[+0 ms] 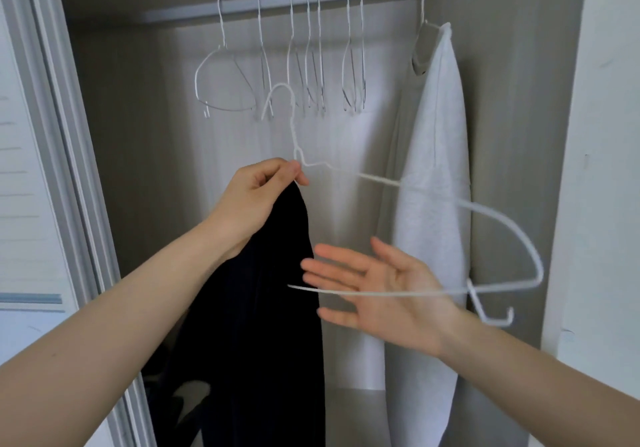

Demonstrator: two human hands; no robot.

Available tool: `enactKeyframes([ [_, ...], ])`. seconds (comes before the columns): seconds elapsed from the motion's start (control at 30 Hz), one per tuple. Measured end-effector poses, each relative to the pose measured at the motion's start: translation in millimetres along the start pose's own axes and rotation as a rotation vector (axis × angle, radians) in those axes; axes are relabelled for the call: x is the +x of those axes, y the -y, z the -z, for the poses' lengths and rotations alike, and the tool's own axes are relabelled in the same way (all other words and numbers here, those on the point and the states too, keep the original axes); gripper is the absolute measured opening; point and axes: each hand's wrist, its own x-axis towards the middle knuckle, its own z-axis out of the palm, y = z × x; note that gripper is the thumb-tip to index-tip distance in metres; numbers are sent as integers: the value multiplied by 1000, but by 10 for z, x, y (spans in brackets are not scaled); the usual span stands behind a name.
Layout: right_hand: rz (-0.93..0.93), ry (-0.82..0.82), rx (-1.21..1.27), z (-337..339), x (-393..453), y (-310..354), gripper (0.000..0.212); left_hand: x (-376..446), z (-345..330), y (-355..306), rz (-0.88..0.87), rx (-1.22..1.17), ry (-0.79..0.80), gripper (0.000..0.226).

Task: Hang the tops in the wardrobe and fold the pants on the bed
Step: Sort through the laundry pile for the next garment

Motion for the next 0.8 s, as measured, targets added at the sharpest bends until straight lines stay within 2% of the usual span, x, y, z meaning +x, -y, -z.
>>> enactKeyframes([
  [0.1, -34, -148, -283, -90, 160, -143, 49, 52, -47, -42, 43, -60, -80, 31],
  [0.2, -67, -342, -781, -157, 245, -269, 29, 55, -35, -67, 70, -74, -107, 32],
  [0.33, -157, -179, -1577, -118, 167, -447, 42, 47, 42, -22, 164, -129, -174, 32],
  [0.47, -336, -114, -2037, -132, 56, -506, 49, -7, 149, 94, 199, -75, -215, 31],
  [0.53, -441, -64, -2141, -66, -71, -458, 54, -23, 302, 162, 195, -41, -255, 30],
  [0.57, -419, -66, -2120, -28, -147, -401, 51, -28, 392, 206, 191, -28, -264, 30],
  [0.7, -164, -86, -1761, -24, -363, -25, 34, -108, 666, 410, 210, 54, -194, 33],
  [0.8, -99, -71, -1844, -70, -441, 244, 21, -170, 750, 520, 200, 137, -138, 33],
])
